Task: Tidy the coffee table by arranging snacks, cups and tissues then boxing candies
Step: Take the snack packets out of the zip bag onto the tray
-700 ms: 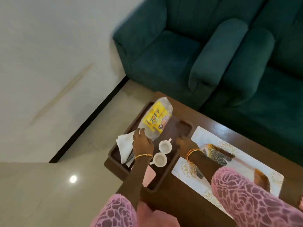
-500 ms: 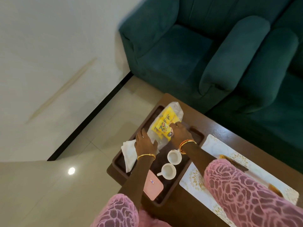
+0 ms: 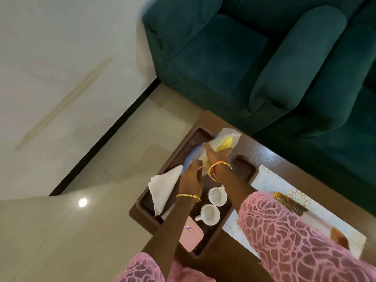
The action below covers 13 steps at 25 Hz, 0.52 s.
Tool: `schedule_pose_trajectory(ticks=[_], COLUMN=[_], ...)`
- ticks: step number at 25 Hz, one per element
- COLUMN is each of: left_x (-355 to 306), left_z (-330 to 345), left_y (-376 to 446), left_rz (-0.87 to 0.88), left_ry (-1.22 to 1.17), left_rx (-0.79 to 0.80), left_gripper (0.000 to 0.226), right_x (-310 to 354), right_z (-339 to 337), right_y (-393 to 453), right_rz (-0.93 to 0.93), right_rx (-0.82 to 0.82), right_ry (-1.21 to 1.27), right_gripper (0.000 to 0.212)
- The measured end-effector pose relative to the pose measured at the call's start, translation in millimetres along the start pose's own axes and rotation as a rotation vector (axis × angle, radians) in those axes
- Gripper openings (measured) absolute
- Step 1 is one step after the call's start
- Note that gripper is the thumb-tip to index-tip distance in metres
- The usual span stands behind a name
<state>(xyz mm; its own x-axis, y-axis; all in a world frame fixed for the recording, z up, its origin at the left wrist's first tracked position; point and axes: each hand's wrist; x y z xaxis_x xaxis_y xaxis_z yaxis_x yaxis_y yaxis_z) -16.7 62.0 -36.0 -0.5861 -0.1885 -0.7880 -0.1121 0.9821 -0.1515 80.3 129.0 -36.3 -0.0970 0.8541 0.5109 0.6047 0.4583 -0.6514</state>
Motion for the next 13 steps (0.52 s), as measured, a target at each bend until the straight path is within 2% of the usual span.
schedule_pose_trajectory(ticks=[1, 3, 5, 6, 8, 10, 12, 13], left_x=[-10, -29, -43, -49, -64, -75, -79, -82], left_z=[2, 4, 7, 7, 4, 1, 3, 5], left_y=[-5, -21, -40, -53, -82, -107, -127, -136], left_rz=[0.049, 0.117, 0.185, 0.237, 0.291, 0.291, 0.244, 0.171], left_ry=[-0.031, -0.061, -0.032, -0.017, -0.018, -0.024, -0.029, -0.033], left_rx=[0.030, 0.074, 0.106, 0.122, 0.135, 0.067, -0.033, -0.022], left_gripper=[0.030, 0.031, 0.029, 0.028, 0.030, 0.034, 0.031, 0.029], right_x=[0, -6, -18, -25, -45, -69, -101, -121], right_z=[-7, -25, -46, -60, -90, -124, -159, -177], right_y=[1, 1, 1, 0, -4, -14, -24, -31], right_rz=[0.116, 0.250, 0.192, 0.137, 0.040, -0.060, -0.169, -0.201], right_rx=[0.047, 0.184, 0.207, 0.189, 0.177, 0.186, 0.177, 0.171], right_ry=[0.097, 0.252, 0.243, 0.225, 0.196, 0.148, 0.126, 0.138], right_gripper=[0.092, 0.069, 0.042, 0.036, 0.043, 0.054, 0.051, 0.046])
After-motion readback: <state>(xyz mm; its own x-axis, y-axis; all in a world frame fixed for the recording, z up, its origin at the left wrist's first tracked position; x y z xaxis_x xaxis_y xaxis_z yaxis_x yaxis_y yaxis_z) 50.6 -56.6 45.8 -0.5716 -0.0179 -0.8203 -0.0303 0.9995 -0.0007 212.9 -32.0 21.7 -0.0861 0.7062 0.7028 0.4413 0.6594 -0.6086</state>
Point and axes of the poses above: each hand's wrist, its own y-axis towards the middle knuckle, its own z-axis out of the palm, x = y × z, and after that the axes turned 11 degrees about -x, right-handed
